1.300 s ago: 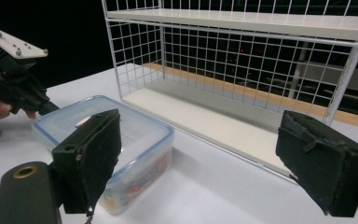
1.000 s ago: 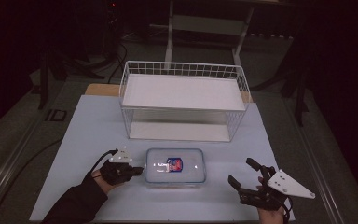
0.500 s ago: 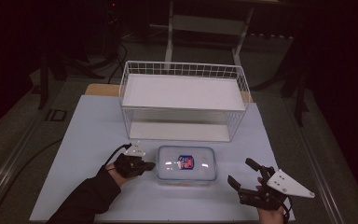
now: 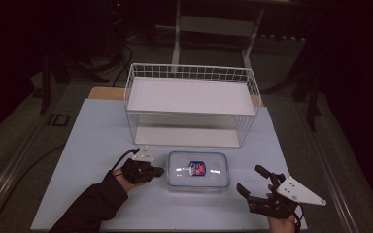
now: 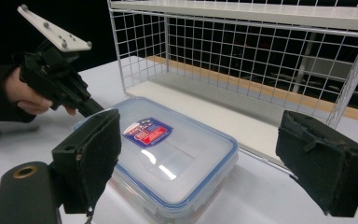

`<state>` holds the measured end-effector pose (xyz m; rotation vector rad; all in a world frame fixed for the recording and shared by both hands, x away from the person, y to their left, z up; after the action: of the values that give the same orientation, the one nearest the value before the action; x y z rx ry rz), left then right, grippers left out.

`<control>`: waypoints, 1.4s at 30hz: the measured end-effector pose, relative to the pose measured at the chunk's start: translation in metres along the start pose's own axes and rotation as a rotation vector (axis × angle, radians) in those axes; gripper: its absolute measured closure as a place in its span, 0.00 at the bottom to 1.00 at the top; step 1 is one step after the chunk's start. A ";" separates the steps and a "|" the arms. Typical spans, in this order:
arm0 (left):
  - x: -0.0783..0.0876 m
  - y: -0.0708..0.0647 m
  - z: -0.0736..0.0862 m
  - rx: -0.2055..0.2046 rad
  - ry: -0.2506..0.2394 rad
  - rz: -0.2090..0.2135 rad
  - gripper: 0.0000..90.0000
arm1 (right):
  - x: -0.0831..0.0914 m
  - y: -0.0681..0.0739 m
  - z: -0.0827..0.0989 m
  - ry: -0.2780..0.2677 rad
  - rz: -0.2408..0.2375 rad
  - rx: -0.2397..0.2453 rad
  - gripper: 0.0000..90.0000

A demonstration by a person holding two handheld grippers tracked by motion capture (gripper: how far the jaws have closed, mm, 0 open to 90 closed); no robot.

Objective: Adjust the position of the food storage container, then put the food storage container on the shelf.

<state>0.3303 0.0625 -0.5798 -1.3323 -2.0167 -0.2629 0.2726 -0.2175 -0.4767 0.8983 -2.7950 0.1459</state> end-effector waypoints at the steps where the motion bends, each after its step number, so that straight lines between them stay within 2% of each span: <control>1: 0.009 -0.001 -0.001 0.006 -0.018 -0.011 0.89 | -0.001 0.000 0.001 0.004 -0.001 0.004 0.15; 3: 0.020 -0.003 -0.005 0.028 -0.047 -0.008 0.81 | -0.001 0.000 0.002 0.011 0.003 0.009 0.15; 4: 0.020 -0.003 -0.005 0.028 -0.047 -0.008 0.79 | -0.001 0.000 0.002 0.011 0.003 0.009 0.15; 6: 0.028 -0.007 -0.009 0.030 -0.069 -0.009 0.68 | -0.004 0.000 0.003 0.020 0.011 0.017 0.15; 7: 0.032 -0.008 -0.011 0.040 -0.083 -0.007 0.68 | -0.004 0.000 0.003 0.020 0.011 0.017 0.15; 10: 0.038 -0.013 -0.016 0.110 -0.116 0.036 0.53 | -0.006 0.000 0.004 0.029 0.018 0.031 0.15; 11: 0.041 -0.015 -0.020 0.146 -0.155 0.054 0.45 | -0.007 0.001 0.006 0.038 0.016 0.044 0.15; 12: 0.041 -0.015 -0.020 0.146 -0.155 0.054 0.39 | -0.007 0.001 0.006 0.038 0.016 0.044 0.15; 13: 0.043 -0.019 -0.026 0.151 -0.195 0.072 0.32 | -0.009 0.001 0.007 0.043 0.010 0.056 0.15; 16: 0.045 -0.021 -0.030 0.160 -0.216 0.077 0.16 | -0.010 0.002 0.007 0.043 0.002 0.068 0.14; 19: 0.045 -0.024 -0.036 0.136 -0.216 0.038 0.14 | -0.012 0.003 0.007 0.037 -0.011 0.063 0.14; 22: 0.046 -0.031 -0.046 0.128 -0.227 0.044 0.03 | -0.013 0.003 0.004 0.033 0.005 0.067 0.13; 23: 0.047 -0.033 -0.050 0.120 -0.232 0.044 0.03 | -0.012 0.002 0.002 0.029 0.005 0.073 0.12; 25: 0.047 -0.035 -0.056 0.129 -0.231 0.030 0.03 | -0.011 0.001 -0.006 0.007 0.004 0.076 0.12; 27: 0.046 -0.034 -0.059 0.163 -0.228 0.020 0.03 | -0.011 -0.001 -0.011 -0.002 0.008 0.088 0.12; 28: 0.046 -0.032 -0.061 0.182 -0.227 0.005 0.03 | -0.011 -0.001 -0.014 -0.002 0.009 0.091 0.15; 29: 0.045 -0.031 -0.062 0.193 -0.228 0.001 0.03 | -0.012 0.000 -0.016 0.017 -0.020 0.084 0.17; 31: 0.043 -0.026 -0.063 0.222 -0.225 -0.026 0.03 | -0.015 0.001 -0.018 0.032 -0.034 0.085 0.17; 33: 0.041 -0.021 -0.064 0.258 -0.234 -0.017 0.03 | -0.018 0.000 -0.019 0.058 -0.031 0.074 0.17; 34: 0.039 -0.020 -0.064 0.279 -0.235 -0.005 0.03 | -0.021 0.000 -0.016 0.098 -0.039 0.044 0.17; 35: 0.038 -0.018 -0.063 0.295 -0.233 0.006 0.03 | -0.023 -0.001 -0.014 0.114 -0.041 0.031 0.17; 38: 0.032 -0.012 -0.059 0.337 -0.221 0.019 0.03 | -0.027 0.001 -0.013 0.119 -0.072 0.021 0.15; 42: 0.021 -0.005 -0.049 0.435 -0.183 0.067 0.03 | -0.031 -0.001 -0.010 0.140 -0.053 0.012 0.14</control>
<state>0.3421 0.0502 -0.5293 -1.1721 -2.0212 0.3236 0.2993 -0.1995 -0.4734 0.9267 -2.6421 0.2090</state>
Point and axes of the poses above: each handheld gripper's, and its own axes: x roughly backward along the jaws, z roughly out of its underside, y roughly to its left, the point moved 10 cm from there along -x, roughly forward along the jaws, and after that the axes turned 7 degrees about z, right-handed, at the moved point
